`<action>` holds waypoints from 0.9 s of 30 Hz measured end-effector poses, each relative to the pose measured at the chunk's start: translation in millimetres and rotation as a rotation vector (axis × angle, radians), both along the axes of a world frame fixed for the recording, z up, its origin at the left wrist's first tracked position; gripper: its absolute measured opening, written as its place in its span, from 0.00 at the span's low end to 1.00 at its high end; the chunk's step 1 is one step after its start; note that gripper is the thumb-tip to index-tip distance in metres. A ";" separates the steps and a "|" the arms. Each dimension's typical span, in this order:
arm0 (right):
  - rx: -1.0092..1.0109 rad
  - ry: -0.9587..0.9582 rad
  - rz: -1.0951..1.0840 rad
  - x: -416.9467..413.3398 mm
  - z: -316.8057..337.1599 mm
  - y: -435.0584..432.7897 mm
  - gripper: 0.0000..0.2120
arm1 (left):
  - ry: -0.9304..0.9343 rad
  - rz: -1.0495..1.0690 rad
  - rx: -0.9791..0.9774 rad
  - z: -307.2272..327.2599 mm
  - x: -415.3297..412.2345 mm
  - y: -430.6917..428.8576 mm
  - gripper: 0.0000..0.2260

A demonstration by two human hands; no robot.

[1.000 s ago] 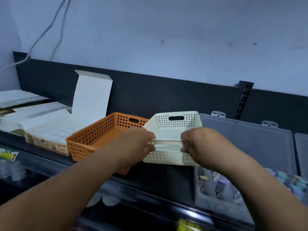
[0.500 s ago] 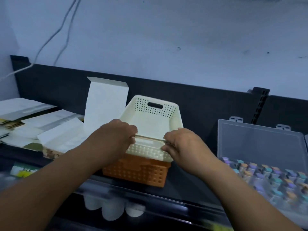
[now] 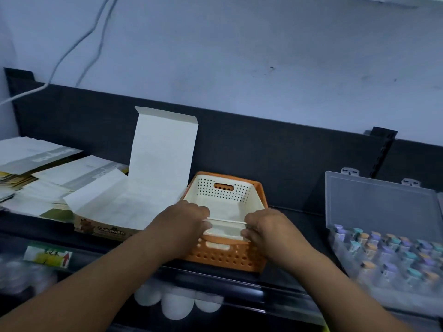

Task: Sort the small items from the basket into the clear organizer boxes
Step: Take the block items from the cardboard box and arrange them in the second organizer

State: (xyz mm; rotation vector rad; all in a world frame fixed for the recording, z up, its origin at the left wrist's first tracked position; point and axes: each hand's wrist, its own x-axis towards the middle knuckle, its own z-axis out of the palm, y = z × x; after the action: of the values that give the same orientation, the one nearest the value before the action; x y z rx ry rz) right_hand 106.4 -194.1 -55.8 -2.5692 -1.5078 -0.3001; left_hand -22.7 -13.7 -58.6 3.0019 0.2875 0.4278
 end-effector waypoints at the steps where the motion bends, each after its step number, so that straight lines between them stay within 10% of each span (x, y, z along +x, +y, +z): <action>1: -0.024 0.025 -0.014 1.0 -5.1 -0.5 0.19 | 0.013 -0.008 0.021 -3.4 -0.3 0.6 0.12; 12: 0.006 0.353 -0.272 -13.9 -24.8 4.1 0.37 | 0.112 -0.005 0.149 -24.1 -8.1 11.2 0.41; 27: 0.047 0.222 -0.221 -16.6 -13.4 -5.9 0.29 | 0.043 -0.030 -0.039 -4.6 -0.3 -16.8 0.31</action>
State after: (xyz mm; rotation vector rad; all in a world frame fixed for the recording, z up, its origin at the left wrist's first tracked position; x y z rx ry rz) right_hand 89.9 -200.0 -69.2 -2.6322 -1.1323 -0.0689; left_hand -23.1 -30.4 -63.2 2.9764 0.2502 0.3507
